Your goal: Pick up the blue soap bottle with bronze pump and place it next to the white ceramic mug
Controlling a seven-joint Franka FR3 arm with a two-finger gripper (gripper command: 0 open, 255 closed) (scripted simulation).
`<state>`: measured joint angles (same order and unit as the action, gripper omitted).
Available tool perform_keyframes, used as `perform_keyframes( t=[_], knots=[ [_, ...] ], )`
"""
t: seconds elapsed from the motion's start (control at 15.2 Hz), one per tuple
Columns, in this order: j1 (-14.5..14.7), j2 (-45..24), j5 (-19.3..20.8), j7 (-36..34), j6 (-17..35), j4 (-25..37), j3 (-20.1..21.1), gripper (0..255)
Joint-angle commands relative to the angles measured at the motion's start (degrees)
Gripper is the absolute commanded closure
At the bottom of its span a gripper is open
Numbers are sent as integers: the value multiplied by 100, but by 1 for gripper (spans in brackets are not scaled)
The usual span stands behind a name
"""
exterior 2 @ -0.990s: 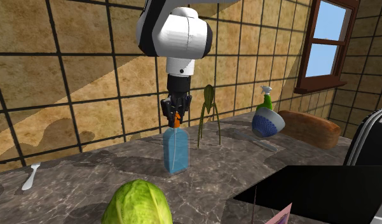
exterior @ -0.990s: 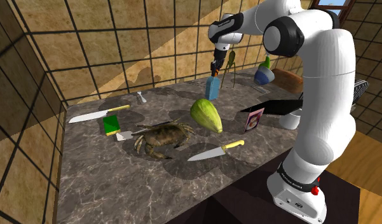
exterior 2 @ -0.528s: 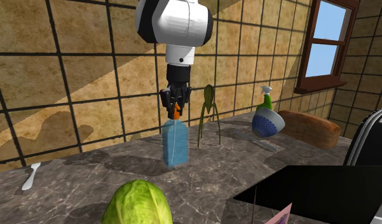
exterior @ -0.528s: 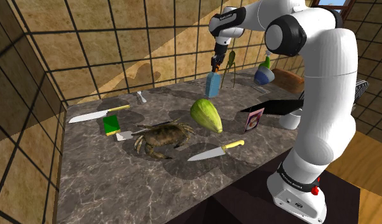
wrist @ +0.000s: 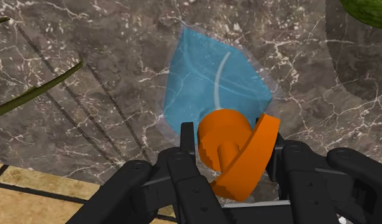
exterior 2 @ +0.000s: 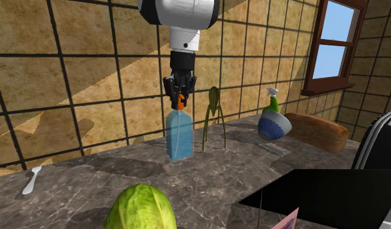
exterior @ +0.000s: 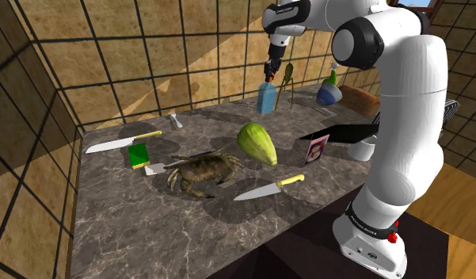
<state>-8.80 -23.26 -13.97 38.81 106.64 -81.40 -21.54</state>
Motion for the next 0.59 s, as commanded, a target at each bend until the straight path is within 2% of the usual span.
perform_keyframes(
  t=[0.0, 0.53],
  knots=[
    [-11, 3, 9, -24, -157, 157, -5, 255],
    [-90, -51, 12, -95, -798, 858, -18, 255]
  ],
)
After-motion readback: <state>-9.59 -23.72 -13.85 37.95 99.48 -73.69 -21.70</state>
